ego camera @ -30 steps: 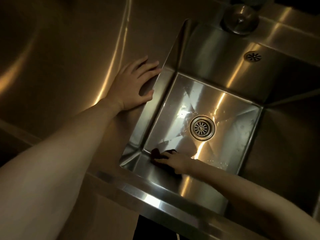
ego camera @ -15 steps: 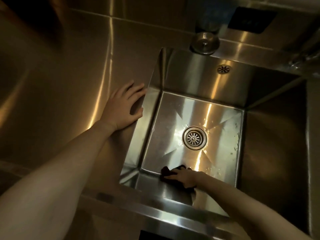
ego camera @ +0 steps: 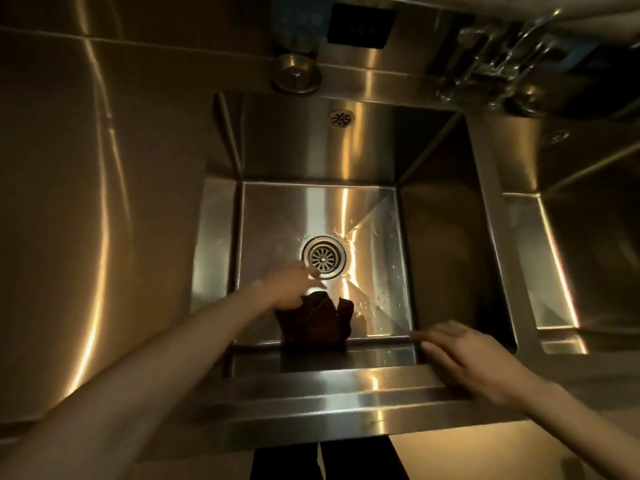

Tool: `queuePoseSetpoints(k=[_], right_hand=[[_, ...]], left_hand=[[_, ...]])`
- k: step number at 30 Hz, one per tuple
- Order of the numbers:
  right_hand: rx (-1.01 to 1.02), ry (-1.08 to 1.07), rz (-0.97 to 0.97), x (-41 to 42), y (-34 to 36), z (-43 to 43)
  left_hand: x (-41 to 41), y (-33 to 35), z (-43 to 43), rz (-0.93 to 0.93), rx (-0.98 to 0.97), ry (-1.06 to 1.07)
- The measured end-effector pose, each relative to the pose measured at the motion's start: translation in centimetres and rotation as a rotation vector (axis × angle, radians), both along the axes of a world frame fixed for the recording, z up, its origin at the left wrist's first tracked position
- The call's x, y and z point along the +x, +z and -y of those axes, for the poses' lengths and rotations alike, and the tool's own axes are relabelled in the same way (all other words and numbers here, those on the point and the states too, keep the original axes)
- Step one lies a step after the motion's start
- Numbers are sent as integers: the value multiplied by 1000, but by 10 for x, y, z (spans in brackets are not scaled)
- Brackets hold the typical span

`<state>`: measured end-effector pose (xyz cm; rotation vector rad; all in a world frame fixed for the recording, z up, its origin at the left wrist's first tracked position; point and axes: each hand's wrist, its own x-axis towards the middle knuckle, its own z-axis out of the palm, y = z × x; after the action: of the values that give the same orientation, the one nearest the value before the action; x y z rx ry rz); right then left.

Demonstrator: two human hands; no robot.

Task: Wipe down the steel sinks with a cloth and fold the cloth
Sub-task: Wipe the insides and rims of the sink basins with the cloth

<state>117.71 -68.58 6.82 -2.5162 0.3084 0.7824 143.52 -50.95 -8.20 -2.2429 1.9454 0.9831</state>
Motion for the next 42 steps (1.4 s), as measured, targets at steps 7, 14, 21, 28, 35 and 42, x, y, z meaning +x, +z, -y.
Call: queuePoseSetpoints(k=[7, 14, 21, 28, 35, 42], right_hand=[[-218, -111, 143, -36, -9, -5], [-218, -28, 241, -61, -15, -15], [-169, 25, 318, -61, -24, -11], [-152, 46, 403, -69, -32, -8], [-199, 84, 478, -64, -40, 2], [-30, 317, 425, -69, -13, 67]], left_hand=[[-42, -86, 7, 48, 313, -483], [-65, -109, 19, 19, 169, -397], [-90, -47, 81, -538, -239, -321], [-147, -91, 142, -331, -235, -460], [-153, -132, 155, -6, -118, -555], [-112, -28, 195, -264, -930, 93]])
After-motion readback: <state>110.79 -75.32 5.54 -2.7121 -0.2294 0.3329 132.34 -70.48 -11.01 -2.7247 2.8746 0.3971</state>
